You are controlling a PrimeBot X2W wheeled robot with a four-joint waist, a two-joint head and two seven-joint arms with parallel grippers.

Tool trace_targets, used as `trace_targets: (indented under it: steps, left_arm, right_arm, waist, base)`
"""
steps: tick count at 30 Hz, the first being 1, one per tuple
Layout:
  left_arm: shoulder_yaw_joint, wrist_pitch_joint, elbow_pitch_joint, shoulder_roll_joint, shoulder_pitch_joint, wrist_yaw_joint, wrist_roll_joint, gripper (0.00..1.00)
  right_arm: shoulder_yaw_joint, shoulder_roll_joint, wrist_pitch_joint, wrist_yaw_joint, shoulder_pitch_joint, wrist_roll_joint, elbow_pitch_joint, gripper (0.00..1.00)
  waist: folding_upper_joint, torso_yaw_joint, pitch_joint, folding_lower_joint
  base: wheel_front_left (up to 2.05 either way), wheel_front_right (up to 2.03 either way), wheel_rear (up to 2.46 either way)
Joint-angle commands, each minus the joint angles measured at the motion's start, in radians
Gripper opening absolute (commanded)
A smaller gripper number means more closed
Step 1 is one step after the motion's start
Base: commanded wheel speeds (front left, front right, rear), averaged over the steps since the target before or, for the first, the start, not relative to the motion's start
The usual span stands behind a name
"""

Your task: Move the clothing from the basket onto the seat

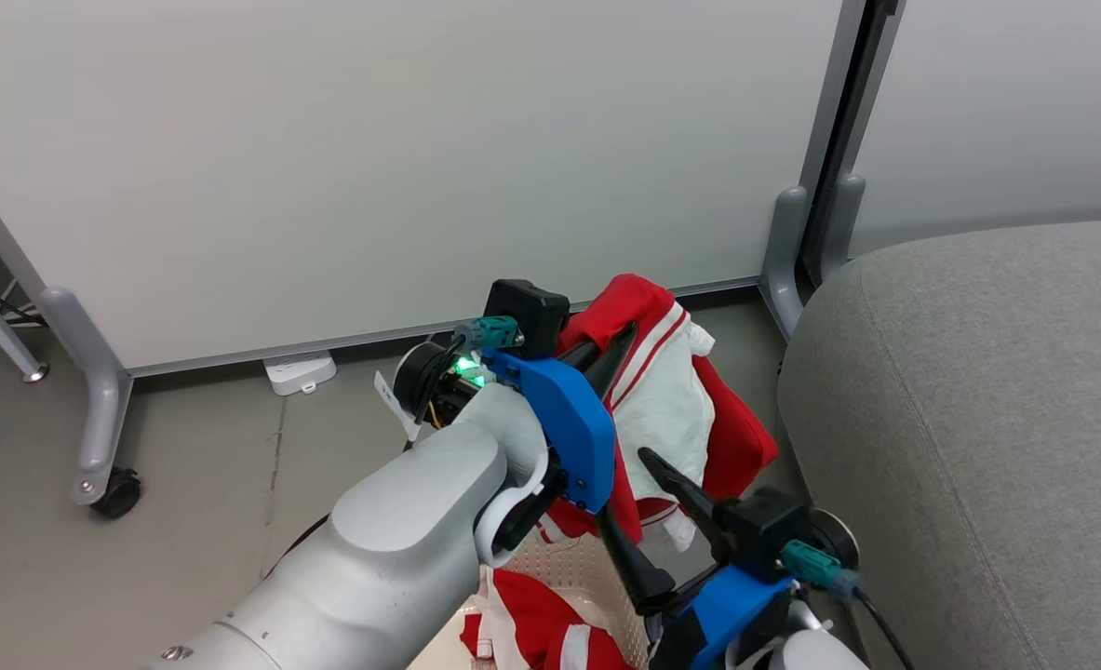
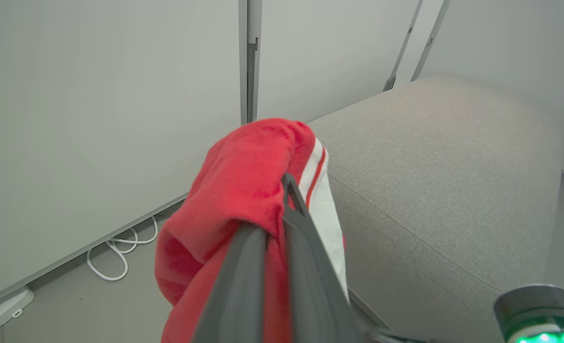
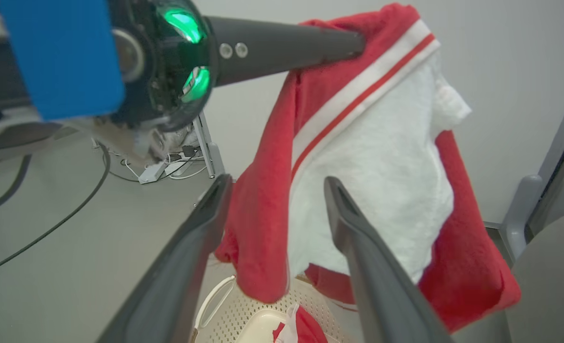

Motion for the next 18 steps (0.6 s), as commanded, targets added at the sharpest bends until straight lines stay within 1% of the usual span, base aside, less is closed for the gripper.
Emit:
trace_targets:
  steps: [1,6,13,14,15,17,18]
  left_arm:
    - [-0.008,-0.009,-0.004,0.002,-0.02,0.005,-0.008,0.0]
    - [-0.04,-0.018,-0.01,0.002,-0.029,0.012,-0.035,0.0]
    - [-0.079,-0.029,-0.018,0.002,-0.035,0.018,-0.071,0.0]
    - [-0.083,-0.031,-0.019,0.002,-0.035,0.019,-0.074,0.0]
    - [-0.087,-0.033,-0.02,0.002,-0.035,0.02,-0.08,0.0]
    - [-0.094,-0.036,-0.018,0.002,-0.034,0.021,-0.087,0.0]
    - [-0.098,-0.037,-0.018,0.002,-0.035,0.021,-0.09,0.0]
  right_arm:
    - [0.016,-0.002,0.002,-0.001,-0.026,0.0,0.025,1.0]
    - [0.049,-0.002,0.002,-0.001,-0.113,0.005,0.146,1.0]
    - [0.056,-0.002,-0.006,-0.001,-0.21,0.007,0.29,1.0]
    - [0.051,-0.002,-0.006,-0.001,-0.22,0.008,0.305,0.82]
    - [0.049,-0.002,-0.007,-0.001,-0.23,0.01,0.317,0.35]
    - [0.045,-0.002,-0.013,-0.001,-0.244,0.013,0.338,0.0]
    - [0.044,-0.002,-0.017,-0.001,-0.248,0.015,0.349,0.0]
  waist:
    - [0.0,0.003,-0.001,-0.0001]
    - [0.0,0.01,-0.003,-0.0001]
    - [0.0,0.022,-0.008,-0.0001]
    - [0.0,0.024,-0.009,-0.0001]
    - [0.0,0.026,-0.009,-0.0001]
    - [0.0,0.028,-0.01,-0.0001]
    - [0.0,0.029,-0.01,-0.0001]
  base:
    - [0.0,0.0,0.0]
    - [0.0,0.0,0.0]
    - [0.0,0.0,0.0]
    - [0.0,0.0,0.0]
    - [0.0,0.0,0.0]
    - [0.0,0.0,0.0]
    - [0.0,0.0,0.0]
